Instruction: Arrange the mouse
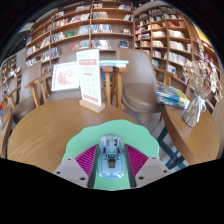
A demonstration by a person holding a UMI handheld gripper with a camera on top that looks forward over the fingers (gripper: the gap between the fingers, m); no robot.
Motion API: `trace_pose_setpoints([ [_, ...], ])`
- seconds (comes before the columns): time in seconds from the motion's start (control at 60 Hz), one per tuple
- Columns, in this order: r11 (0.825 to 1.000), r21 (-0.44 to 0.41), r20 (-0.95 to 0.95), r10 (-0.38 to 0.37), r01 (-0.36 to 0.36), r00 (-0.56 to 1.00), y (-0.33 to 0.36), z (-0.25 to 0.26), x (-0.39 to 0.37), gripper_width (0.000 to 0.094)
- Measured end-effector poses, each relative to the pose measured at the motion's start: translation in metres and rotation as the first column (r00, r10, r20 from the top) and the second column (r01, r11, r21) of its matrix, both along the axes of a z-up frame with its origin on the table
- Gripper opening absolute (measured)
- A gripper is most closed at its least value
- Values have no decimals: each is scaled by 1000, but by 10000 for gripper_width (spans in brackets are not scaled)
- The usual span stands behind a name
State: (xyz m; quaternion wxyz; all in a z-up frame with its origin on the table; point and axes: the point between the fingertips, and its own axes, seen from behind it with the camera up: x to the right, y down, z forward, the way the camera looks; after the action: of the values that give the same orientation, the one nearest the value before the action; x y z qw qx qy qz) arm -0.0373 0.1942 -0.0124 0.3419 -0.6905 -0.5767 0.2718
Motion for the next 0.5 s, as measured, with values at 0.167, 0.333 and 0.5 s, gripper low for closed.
trace_pose_setpoints([
  [0.167,1000,-12,-12,-28,28,1000,-1,21,14,864],
  [0.333,999,1,-64,-47,47,997,-20,89,77,846],
  [0.5,997,24,-96,-77,80,992,-55,134,169,850],
])
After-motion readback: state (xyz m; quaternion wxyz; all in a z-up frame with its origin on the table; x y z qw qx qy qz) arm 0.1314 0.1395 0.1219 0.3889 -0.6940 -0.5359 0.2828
